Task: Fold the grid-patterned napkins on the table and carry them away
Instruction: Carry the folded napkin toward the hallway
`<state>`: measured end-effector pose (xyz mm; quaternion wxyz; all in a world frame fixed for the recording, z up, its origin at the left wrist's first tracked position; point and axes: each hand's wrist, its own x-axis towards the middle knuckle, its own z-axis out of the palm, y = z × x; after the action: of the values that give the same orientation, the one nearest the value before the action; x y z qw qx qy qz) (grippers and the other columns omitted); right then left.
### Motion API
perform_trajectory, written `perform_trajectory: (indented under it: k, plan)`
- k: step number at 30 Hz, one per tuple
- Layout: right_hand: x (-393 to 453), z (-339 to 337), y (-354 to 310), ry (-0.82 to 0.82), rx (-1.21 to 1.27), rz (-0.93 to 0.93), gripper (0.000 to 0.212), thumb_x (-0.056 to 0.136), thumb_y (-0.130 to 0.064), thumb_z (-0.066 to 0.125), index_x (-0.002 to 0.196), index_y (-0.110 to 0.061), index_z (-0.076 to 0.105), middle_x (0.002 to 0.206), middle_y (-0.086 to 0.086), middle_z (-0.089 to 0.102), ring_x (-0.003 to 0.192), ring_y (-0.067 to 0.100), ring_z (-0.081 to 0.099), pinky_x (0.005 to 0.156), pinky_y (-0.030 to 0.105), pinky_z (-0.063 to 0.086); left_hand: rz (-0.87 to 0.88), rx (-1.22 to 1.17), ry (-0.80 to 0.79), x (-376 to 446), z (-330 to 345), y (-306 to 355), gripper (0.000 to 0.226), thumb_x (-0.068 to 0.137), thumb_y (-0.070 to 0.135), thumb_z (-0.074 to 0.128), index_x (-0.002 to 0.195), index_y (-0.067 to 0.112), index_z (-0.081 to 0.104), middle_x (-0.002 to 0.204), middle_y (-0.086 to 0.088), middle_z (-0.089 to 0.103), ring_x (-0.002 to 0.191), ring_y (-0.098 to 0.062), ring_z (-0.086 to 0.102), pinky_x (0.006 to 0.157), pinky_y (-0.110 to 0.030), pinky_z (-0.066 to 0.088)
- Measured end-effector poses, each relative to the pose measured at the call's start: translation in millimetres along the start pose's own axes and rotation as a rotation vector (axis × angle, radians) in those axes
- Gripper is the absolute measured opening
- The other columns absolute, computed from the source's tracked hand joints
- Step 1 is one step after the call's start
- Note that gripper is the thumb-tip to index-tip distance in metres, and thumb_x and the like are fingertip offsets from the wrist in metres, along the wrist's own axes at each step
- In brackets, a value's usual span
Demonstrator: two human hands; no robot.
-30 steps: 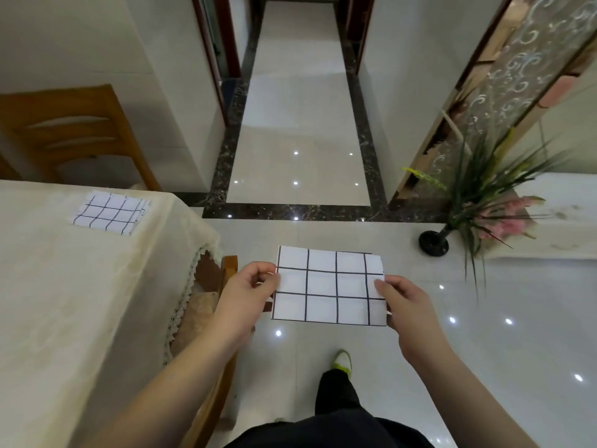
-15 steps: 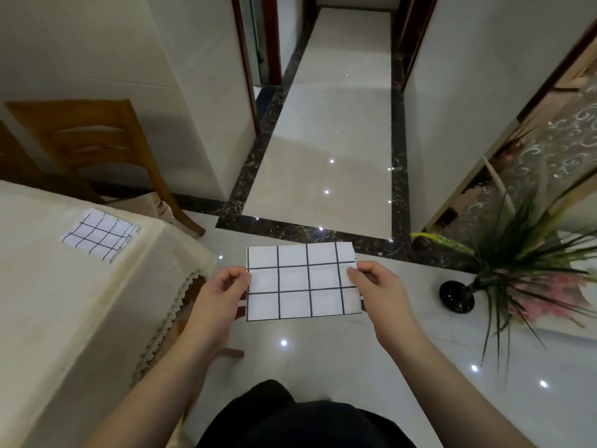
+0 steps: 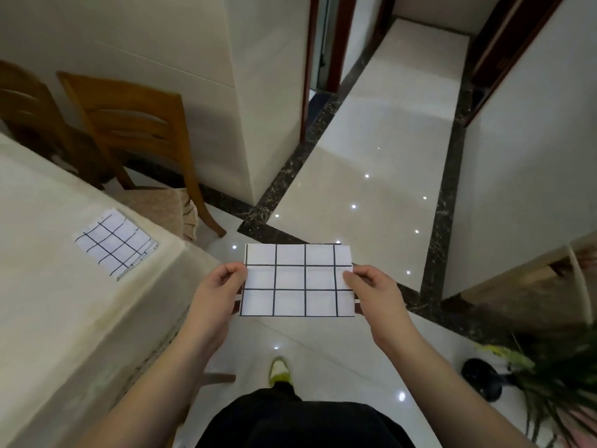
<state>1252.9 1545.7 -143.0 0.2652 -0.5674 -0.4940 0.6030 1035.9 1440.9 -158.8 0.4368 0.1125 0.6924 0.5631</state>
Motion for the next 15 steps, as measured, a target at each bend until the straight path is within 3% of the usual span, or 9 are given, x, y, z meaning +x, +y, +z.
perform_trajectory:
  k: [3,7,10,13,15]
  plan:
    - [30.5,22.5,-29.3,-0.044,-0.018,-0.017,0.008,0.093,-0.017,0.062,0.093,-0.015,0.07,0.09,0.007,0.074,0.086,0.027,0.069,0.082,0.052,0.056,0.002,-0.028,0.03,29.7,-4.6,20.8,0.014,0.096,0.026,0.058,0.093,0.017,0.068,0.09,-0.008,0.07,0.078,-0.027,0.057,0.068,-0.042,0.041]
    - [64.9,48.0,-55.8,-0.083,-0.048,-0.03,0.007,0.092,-0.016,0.062,0.09,-0.016,0.069,0.086,0.006,0.074,0.079,0.023,0.066,0.079,0.051,0.056,0.021,-0.075,0.093,59.0,-9.8,45.9,0.018,0.097,0.022,0.057,0.101,0.007,0.066,0.096,-0.008,0.07,0.083,-0.022,0.062,0.07,-0.037,0.049]
    - [92.5,62.9,-69.6,-0.138,-0.06,-0.024,0.007,0.093,-0.016,0.063,0.089,-0.017,0.069,0.081,0.002,0.072,0.072,0.018,0.064,0.071,0.044,0.057,0.023,-0.123,0.135,78.8,-12.8,58.0,0.013,0.097,0.02,0.057,0.095,0.01,0.065,0.09,-0.005,0.069,0.083,-0.023,0.061,0.071,-0.039,0.048]
    - [123.3,75.3,-81.5,-0.176,-0.086,-0.023,0.006,0.093,-0.018,0.063,0.09,-0.017,0.068,0.076,-0.002,0.07,0.061,0.012,0.06,0.051,0.027,0.047,0.022,-0.151,0.177,96.4,-11.8,65.6,0.013,0.097,0.017,0.057,0.086,0.015,0.063,0.079,0.001,0.068,0.077,-0.02,0.058,0.066,-0.036,0.047]
    - [146.3,84.0,-87.9,-0.211,-0.106,-0.022,0.006,0.093,-0.018,0.063,0.091,-0.016,0.069,0.078,-0.001,0.072,0.066,0.016,0.064,0.053,0.032,0.052,0.027,-0.158,0.217,108.1,-9.9,70.3,0.012,0.097,0.015,0.056,0.087,0.013,0.062,0.078,0.001,0.067,0.075,-0.018,0.057,0.061,-0.031,0.046]
